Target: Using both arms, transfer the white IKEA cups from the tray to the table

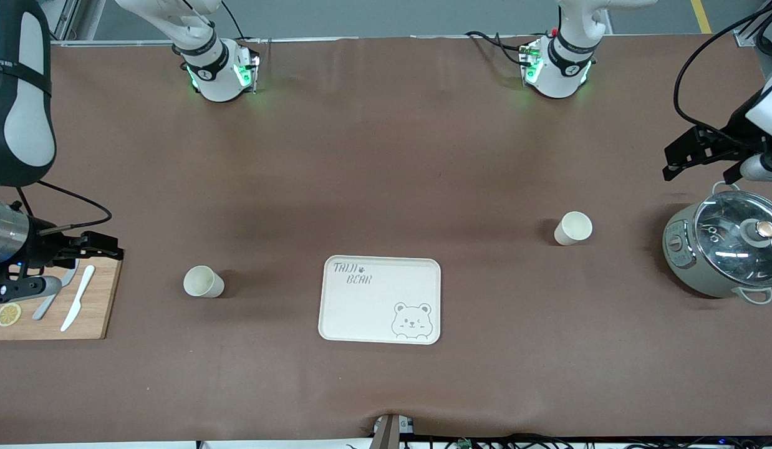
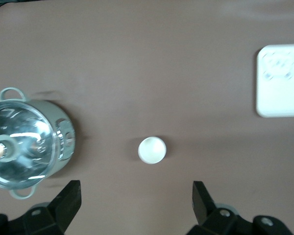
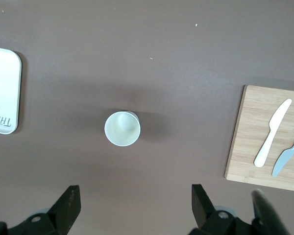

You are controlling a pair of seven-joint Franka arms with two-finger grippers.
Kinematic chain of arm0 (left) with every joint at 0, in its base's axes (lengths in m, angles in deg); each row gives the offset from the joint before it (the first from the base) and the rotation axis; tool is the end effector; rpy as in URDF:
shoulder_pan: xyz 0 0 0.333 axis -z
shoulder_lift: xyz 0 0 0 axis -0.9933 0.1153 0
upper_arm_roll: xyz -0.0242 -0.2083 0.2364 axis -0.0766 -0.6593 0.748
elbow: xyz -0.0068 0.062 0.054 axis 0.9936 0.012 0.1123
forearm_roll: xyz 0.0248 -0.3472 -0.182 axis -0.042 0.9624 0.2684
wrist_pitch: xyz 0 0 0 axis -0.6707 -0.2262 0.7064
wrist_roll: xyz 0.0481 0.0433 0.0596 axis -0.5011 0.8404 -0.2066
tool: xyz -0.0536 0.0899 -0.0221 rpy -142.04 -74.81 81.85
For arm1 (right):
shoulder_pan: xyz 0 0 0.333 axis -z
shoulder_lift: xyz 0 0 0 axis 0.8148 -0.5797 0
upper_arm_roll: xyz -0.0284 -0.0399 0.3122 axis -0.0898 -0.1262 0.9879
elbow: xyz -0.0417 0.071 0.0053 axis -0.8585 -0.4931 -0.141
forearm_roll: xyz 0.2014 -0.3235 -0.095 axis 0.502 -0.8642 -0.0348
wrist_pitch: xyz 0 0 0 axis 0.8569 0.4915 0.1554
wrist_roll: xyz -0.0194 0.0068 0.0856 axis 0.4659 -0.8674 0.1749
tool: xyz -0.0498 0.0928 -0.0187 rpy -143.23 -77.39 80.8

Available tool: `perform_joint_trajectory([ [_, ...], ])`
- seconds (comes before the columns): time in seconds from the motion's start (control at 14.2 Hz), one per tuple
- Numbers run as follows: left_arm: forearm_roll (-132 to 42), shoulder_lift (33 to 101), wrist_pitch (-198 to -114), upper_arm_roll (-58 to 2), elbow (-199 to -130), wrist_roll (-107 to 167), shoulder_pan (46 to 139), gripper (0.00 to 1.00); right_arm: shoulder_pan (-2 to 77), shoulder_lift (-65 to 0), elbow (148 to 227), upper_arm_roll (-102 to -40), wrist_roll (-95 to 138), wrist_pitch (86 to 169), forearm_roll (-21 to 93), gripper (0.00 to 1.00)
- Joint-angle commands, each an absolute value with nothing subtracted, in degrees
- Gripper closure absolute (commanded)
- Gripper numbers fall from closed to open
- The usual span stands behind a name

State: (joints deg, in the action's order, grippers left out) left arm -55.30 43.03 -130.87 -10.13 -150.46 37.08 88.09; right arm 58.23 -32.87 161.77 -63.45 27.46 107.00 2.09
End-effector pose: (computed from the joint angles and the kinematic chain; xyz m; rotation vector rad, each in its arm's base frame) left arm 0.5640 -0.0477 0.6465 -3.1141 0.1477 -0.1162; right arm 0.6779 -0.0180 0.5100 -3.0616 -0.2339 0.0591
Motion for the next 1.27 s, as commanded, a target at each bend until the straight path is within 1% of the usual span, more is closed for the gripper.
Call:
perform_joint_trajectory([
  [0.0, -57.64, 43.16, -128.64, -10.35, -149.49, 38.58, 88.56, 0.0, 58.61, -31.15, 161.16, -63.02, 25.86, 105.12, 1.72, 0.0],
  [0.28, -57.81, 43.69, -128.28, -10.44, -149.4, 37.62, 88.65, 0.0, 57.91, -29.57, 161.08, -62.75, 20.24, 104.24, 1.01, 0.0],
  [0.56, -56.76, 44.31, -127.23, -10.53, -148.79, 36.57, 89.09, 0.0, 55.19, -28.34, 160.99, -62.58, 14.09, 103.62, -1.1, 0.0],
  [1.2, -56.84, 44.39, -127.05, -10.44, -148.26, 35.33, 89.09, 0.0, 54.39, -27.72, 160.99, -62.58, 13.02, 103.62, -1.01, 0.0],
])
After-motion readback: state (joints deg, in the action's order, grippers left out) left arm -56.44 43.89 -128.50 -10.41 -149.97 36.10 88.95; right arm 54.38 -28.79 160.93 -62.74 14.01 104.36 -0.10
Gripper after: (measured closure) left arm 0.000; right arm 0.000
